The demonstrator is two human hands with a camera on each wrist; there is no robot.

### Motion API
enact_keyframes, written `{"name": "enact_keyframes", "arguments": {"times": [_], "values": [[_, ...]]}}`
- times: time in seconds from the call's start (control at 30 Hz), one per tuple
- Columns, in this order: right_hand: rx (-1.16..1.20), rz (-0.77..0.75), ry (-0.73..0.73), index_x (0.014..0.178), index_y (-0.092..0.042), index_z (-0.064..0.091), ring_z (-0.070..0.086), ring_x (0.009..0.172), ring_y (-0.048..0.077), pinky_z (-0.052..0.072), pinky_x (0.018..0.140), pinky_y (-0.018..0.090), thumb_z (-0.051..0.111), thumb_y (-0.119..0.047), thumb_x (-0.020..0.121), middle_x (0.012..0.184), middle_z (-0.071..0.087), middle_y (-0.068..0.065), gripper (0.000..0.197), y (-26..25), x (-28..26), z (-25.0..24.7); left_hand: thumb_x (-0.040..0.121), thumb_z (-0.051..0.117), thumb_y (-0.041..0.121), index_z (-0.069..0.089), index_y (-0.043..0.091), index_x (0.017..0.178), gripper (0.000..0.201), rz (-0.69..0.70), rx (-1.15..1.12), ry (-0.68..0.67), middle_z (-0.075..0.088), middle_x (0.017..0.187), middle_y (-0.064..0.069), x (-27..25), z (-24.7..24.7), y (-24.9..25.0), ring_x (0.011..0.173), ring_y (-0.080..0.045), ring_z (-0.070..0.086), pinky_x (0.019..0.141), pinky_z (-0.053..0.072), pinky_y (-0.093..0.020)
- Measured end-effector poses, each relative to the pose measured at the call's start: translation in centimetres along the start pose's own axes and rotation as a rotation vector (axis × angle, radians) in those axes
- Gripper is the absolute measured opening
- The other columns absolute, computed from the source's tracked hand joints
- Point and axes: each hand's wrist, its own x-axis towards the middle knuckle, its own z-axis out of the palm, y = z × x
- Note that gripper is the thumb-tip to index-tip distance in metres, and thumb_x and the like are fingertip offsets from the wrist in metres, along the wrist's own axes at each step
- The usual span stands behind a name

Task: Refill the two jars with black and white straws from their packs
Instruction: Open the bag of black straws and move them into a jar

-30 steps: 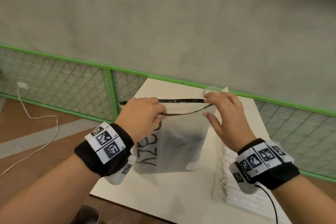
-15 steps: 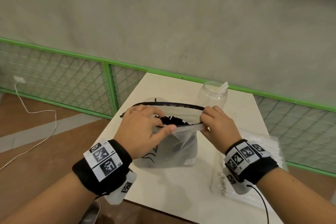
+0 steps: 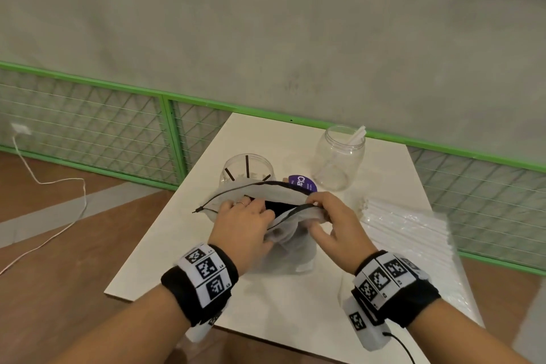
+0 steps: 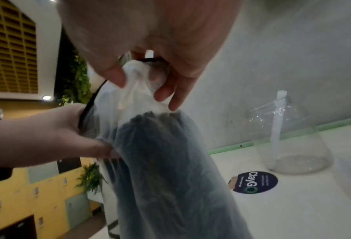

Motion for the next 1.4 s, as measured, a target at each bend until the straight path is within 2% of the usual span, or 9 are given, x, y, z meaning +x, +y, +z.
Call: {"name": "enact_keyframes", "arguments": {"times": [0.13,0.27,0.43,0.57,0.77,1.0,1.13,1.23,1.4], "values": [[-0.22,-0.105,-0.043,0.085,-0.022,0.061,0.038,0.082,0.003,0.033,0.075,0.01,0.067,-0.045,0.076,0.087,0.038,-0.013,0.026,0.7,-0.7,-0.2,0.08,0.061,0.036,0.04,0.024,0.081,0.025,-0.044,-0.147,0.049,0.057,0.08,0.003,0.0,1.2,-0.4,0.073,-0.024,0.058,0.058,0.031,-0.029],[-0.47,-0.309,-0.075,0.074,-0.016,0.052,0.041,0.087,0.017,0.038,0.071,0.021,0.069,-0.027,0.076,0.098,0.045,-0.003,0.02,1.8,-1.2,0.5,0.074,0.063,0.016,0.033,0.022,0.078,0.031,-0.088,-0.297,0.14,0.041,0.076,0.008,0.1,1.8,-1.3,0.064,-0.02,0.042,0.05,0.022,-0.028],[-0.61,-0.316,-0.019,0.08,-0.017,0.042,0.041,0.082,0.019,0.044,0.044,0.033,0.072,-0.005,0.065,0.097,0.049,-0.001,0.035,2.6,-0.8,0.8,0.054,0.068,-0.003,0.032,0.026,0.073,0.05,0.197,-0.265,0.24,0.046,0.068,0.003,-0.3,2.9,-2.4,0.056,-0.02,0.045,0.049,0.033,-0.025],[-0.565,-0.295,-0.013,0.079,-0.022,0.036,0.035,0.075,0.015,0.042,0.045,0.033,0.058,-0.006,0.073,0.082,0.051,0.0,0.028,3.6,-0.5,1.4,0.072,0.048,0.016,0.055,0.025,0.08,0.014,0.253,-0.071,0.219,0.053,0.075,0.003,-1.3,3.8,-2.8,0.066,-0.019,0.052,0.057,0.041,-0.031],[-0.406,-0.221,-0.114,0.082,-0.024,0.039,0.033,0.075,0.01,0.034,0.066,0.02,0.059,-0.017,0.074,0.087,0.04,-0.01,0.023,3.7,-1.6,2.5,0.074,0.046,0.058,0.07,0.033,0.086,0.036,0.23,-0.074,-0.116,0.066,0.085,0.014,-3.2,4.3,-2.4,0.076,-0.012,0.063,0.073,0.051,-0.029],[-0.195,-0.092,-0.048,0.067,-0.014,0.052,0.037,0.075,0.006,0.032,0.069,0.017,0.052,-0.037,0.091,0.077,0.04,-0.012,0.032,3.8,-2.4,2.1,0.075,0.059,0.05,0.054,0.021,0.102,0.04,0.175,-0.292,0.424,0.054,0.102,0.002,-0.9,-1.2,-1.4,0.098,-0.019,0.048,0.082,0.041,-0.033],[-0.168,-0.017,-0.081,0.06,-0.012,0.053,0.042,0.077,0.009,0.035,0.072,0.017,0.049,-0.045,0.09,0.072,0.045,-0.008,0.045,3.7,-2.5,2.1,0.061,0.059,0.073,0.018,0.032,0.145,0.103,0.182,-0.096,0.13,0.021,0.151,0.001,1.2,-0.6,-1.4,0.142,-0.024,0.015,0.113,0.016,-0.049],[-0.121,0.051,-0.115,0.057,-0.011,0.059,0.046,0.08,0.009,0.035,0.076,0.021,0.036,-0.047,0.095,0.07,0.052,-0.003,0.057,3.4,-2.6,1.9,0.057,0.057,0.082,-0.011,0.033,0.147,0.123,0.184,0.004,-0.076,-0.003,0.157,0.004,2.1,0.9,-1.3,0.145,-0.022,-0.007,0.116,0.001,-0.053],[-0.199,-0.003,-0.063,0.067,-0.014,0.062,0.047,0.078,0.011,0.038,0.069,0.018,0.063,-0.041,0.077,0.077,0.054,-0.005,0.029,3.6,-2.8,2.1,0.058,0.021,0.094,0.003,0.031,0.149,0.112,0.127,-0.203,-0.145,0.011,0.157,0.008,2.1,2.3,-0.7,0.144,-0.014,0.004,0.116,0.008,-0.042]]}}
